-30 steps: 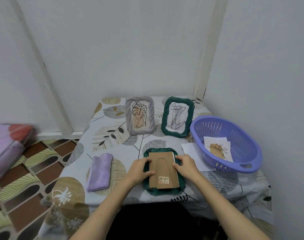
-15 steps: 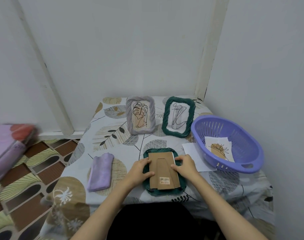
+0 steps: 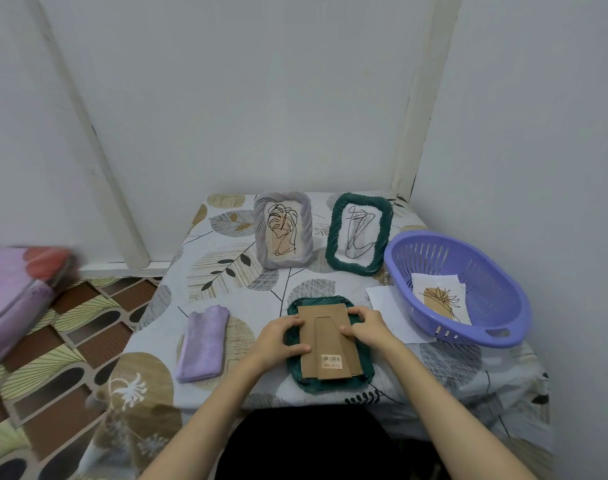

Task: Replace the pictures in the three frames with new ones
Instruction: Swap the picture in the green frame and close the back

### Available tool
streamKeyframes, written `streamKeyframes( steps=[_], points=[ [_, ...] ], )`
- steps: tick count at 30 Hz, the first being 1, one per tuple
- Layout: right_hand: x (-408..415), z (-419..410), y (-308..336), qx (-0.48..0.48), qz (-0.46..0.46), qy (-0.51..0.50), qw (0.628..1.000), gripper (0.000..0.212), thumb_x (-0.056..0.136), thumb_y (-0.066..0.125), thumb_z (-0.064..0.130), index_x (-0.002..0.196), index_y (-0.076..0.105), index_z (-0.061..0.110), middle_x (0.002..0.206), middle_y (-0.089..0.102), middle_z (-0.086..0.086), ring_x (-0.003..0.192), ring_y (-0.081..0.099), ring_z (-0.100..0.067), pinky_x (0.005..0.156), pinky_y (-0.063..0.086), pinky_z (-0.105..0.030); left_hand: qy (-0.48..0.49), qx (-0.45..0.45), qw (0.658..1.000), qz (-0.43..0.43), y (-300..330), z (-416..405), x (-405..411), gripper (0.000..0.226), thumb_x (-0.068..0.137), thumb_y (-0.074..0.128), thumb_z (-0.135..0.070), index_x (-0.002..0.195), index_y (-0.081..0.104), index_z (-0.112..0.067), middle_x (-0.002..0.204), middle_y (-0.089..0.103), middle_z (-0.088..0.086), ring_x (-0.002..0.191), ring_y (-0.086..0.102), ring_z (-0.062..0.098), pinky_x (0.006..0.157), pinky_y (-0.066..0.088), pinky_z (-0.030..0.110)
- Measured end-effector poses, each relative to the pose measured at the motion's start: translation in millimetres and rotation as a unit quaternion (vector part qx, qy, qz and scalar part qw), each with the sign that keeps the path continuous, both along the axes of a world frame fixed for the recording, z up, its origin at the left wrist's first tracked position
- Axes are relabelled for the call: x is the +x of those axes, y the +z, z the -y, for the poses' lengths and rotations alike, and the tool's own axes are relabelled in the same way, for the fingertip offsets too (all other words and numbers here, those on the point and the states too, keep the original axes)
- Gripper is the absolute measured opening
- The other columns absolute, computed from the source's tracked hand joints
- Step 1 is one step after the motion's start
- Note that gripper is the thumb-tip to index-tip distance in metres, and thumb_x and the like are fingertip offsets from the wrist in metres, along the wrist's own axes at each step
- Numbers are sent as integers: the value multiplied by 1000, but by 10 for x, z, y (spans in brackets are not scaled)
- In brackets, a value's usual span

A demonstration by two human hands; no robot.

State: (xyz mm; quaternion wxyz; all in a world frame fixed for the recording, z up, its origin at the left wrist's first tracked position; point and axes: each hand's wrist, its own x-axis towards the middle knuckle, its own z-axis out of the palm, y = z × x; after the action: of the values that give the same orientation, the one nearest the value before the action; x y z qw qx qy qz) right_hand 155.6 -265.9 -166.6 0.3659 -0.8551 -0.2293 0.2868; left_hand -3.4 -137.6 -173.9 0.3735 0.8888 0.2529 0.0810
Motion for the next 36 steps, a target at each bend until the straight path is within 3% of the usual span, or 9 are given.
streamKeyframes(
  steps=[5, 8, 16, 25, 27, 30, 33, 36],
  points=[
    [36, -68, -29, 15, -47, -49, 998, 49, 72, 59, -1, 118, 61, 17, 108, 55, -8, 109, 55, -29, 97, 47, -43, 1, -6, 1000, 0, -23, -7, -12, 63, 75, 74, -22, 131, 49, -9, 143, 42, 6, 130, 41, 18, 108, 28, 23],
    [57, -105, -44, 13, -53, -57, 997, 53, 69, 57, -4, 117, 62, 17, 107, 59, -10, 107, 56, -30, 96, 48, -43, -2, -3, 1000, -2, -25, -21, -14, 63, 75, 74, -23, 131, 49, -10, 143, 42, 6, 131, 41, 17, 108, 28, 24],
    [20, -91, -59, -5, 31, -34, 999, 47, 75, 57, 3, 119, 62, 20, 130, 56, -8, 119, 52, -25, 97, 44, -30, -58, 50, 995, -57, 13, -60, 51, 65, 80, 69, -27, 135, 41, -6, 151, 28, 8, 138, 29, 19, 112, 22, 25],
    [88, -35, -40, -83, 95, 44, 991, 47, 75, 68, 28, 120, 57, 34, 127, 57, 1, 121, 48, -21, 100, 41, -37, -76, 126, 979, -138, 20, -171, 65, 74, 82, 63, -41, 143, 30, -15, 153, 25, 0, 136, 26, 25, 114, 20, 34],
    [143, -25, -41, -84, 102, 58, 990, 45, 75, 70, 32, 119, 58, 35, 127, 57, 3, 122, 47, -21, 101, 40, -39, -70, 131, 981, -128, -13, -187, 67, 71, 82, 62, -44, 141, 35, -16, 151, 29, -1, 134, 30, 24, 114, 22, 33],
    [192, -34, -46, -83, 127, 71, 986, 32, 81, 64, 39, 112, 63, 34, 123, 61, 4, 121, 48, -22, 102, 39, -41, -37, 152, 985, -71, -39, -198, 100, 47, 88, 56, -38, 129, 52, -15, 141, 45, -1, 126, 42, 21, 107, 29, 29],
    [181, -76, -17, -62, 161, 46, 984, 14, 84, 61, 38, 90, 70, 31, 107, 68, 2, 110, 53, -24, 94, 41, -39, 16, 146, 989, 0, -25, -195, 161, 28, 87, 60, -31, 107, 68, -14, 122, 61, 1, 113, 54, 20, 95, 40, 29],
    [163, -102, -21, -40, 177, 16, 983, 6, 81, 67, 33, 76, 69, 30, 93, 69, 2, 99, 59, -22, 86, 45, -37, 55, 126, 989, 46, -38, -191, 205, 21, 82, 66, -26, 95, 72, -10, 103, 67, 2, 97, 59, 17, 84, 45, 26]
  ],
)
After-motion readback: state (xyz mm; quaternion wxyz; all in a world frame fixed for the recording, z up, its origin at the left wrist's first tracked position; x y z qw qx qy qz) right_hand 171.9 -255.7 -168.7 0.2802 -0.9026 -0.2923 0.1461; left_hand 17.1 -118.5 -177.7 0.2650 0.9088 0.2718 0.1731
